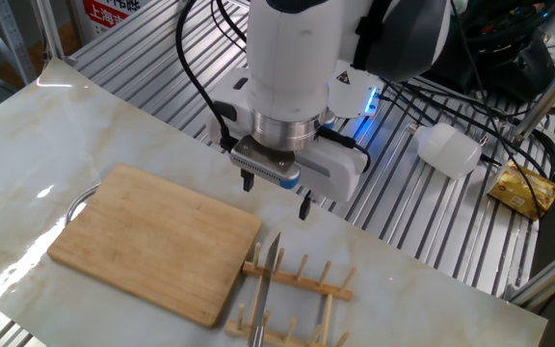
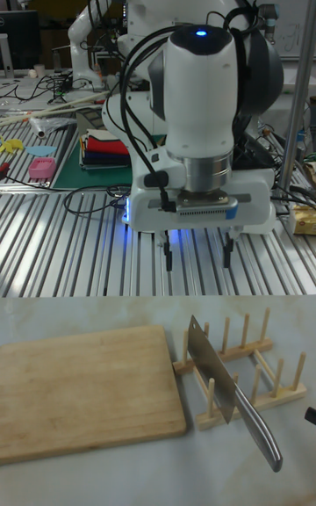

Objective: Put the knife on the cutting board

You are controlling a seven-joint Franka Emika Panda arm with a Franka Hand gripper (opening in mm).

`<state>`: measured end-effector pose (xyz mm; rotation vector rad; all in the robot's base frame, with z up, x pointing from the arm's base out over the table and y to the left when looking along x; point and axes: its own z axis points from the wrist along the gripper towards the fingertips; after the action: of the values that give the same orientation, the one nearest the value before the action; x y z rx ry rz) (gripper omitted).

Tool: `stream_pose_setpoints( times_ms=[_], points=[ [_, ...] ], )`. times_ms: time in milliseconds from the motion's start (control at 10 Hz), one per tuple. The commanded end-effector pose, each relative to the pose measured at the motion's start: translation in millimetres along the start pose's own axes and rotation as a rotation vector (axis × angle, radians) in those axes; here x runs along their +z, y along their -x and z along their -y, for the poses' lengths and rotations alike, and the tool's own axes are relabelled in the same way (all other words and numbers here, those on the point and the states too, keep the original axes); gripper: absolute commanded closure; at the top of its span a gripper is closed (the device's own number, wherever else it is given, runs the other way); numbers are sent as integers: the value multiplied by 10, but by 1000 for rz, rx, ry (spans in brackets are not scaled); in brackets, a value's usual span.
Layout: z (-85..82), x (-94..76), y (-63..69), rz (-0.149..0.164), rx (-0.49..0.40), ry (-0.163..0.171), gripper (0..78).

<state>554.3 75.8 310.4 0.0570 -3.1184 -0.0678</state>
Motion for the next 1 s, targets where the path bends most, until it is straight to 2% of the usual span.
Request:
stream_pose_setpoints(
  times_ms=[100, 400, 700, 1000],
  points=[
    [-292, 747, 357, 55, -48, -1, 1],
    [-325, 769, 377, 55, -52, 0, 1],
    [-413, 980, 460, 64, -69, 2, 1],
    [-420, 1059, 517, 57, -110, -3, 1]
  ],
)
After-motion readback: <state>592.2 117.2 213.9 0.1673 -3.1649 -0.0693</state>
